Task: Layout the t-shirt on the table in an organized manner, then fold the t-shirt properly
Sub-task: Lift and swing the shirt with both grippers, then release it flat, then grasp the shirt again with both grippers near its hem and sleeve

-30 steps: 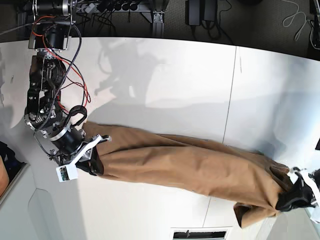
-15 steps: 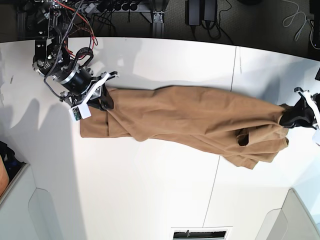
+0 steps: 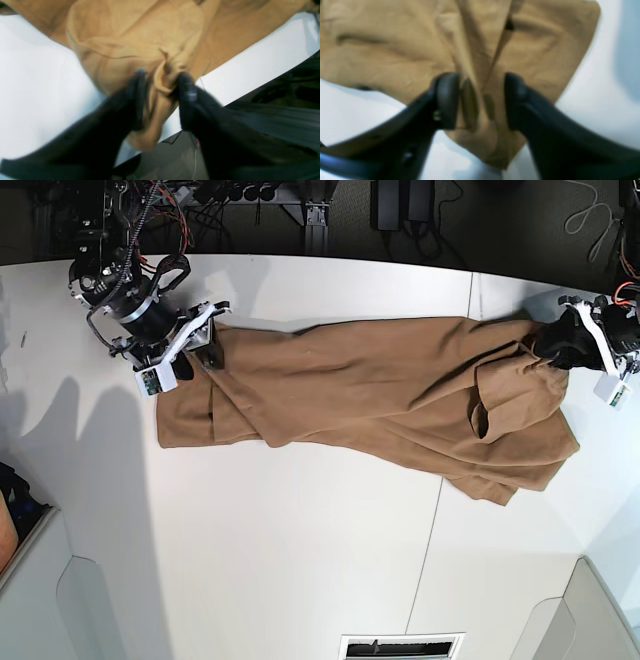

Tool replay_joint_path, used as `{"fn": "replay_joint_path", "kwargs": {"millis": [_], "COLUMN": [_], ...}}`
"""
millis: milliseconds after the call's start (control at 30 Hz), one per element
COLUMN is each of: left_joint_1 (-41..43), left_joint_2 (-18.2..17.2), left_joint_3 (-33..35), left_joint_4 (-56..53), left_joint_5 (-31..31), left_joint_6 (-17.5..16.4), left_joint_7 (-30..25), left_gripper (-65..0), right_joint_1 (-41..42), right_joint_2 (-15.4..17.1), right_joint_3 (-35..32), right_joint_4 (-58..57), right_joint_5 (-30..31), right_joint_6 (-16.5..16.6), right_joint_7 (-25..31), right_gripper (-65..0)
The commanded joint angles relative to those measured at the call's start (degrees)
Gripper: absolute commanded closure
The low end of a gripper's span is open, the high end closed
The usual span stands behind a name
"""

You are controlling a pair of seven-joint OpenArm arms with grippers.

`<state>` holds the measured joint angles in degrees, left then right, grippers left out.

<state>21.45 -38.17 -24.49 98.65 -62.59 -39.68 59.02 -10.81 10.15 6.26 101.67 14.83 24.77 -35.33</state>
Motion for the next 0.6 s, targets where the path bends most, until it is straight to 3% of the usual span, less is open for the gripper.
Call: {"fn": "replay_joint_path", "kwargs": {"millis": [0,100,233,333,467,500,567], "left_joint_1": [-0.35,-0.63,-0.66,-0.68,-0.70,-0.70,-0.70], "left_joint_2": [-1.40,-1.73,-1.68,-1.88,-1.68,-1.68,-1.68], "left_joint_3": [-0.72,-3.32,-13.31,-18.29,-17.68,-16.87,-14.97], "left_joint_4": [0.72,0.94,2.62,2.89,2.62,2.62,2.62], "left_joint_5": [-0.98,-2.60,-10.12,-10.16,-6.43,-4.87,-1.77], "left_joint_6": [-0.32,-0.32,-0.32,-0.32,-0.32,-0.32,-0.32], "left_joint_7": [-1.90,-2.43,-4.13,-6.86,-10.25,-11.61,-14.14], "left_gripper": [-27.1,-27.1,-27.1,-27.1,-27.1,-27.1,-26.9], "right_joint_1": [0.63,0.79,2.16,3.72,5.95,6.64,7.74], "right_joint_2": [0.33,0.33,0.31,0.31,0.22,0.13,0.13], "right_joint_3": [0.35,2.08,6.80,9.49,9.79,9.60,8.87], "right_joint_4": [0.98,1.01,0.98,0.96,-0.02,-0.61,-2.10], "right_joint_5": [-0.20,-1.16,-0.70,0.72,1.05,1.03,1.03], "right_joint_6": [-0.63,-2.56,-4.11,-4.17,-6.64,-6.62,-6.62], "right_joint_7": [2.36,5.25,6.64,6.62,6.62,6.16,4.87], "right_gripper": [-33.6,-33.6,-33.6,-33.6,-31.8,-24.9,-2.8]}}
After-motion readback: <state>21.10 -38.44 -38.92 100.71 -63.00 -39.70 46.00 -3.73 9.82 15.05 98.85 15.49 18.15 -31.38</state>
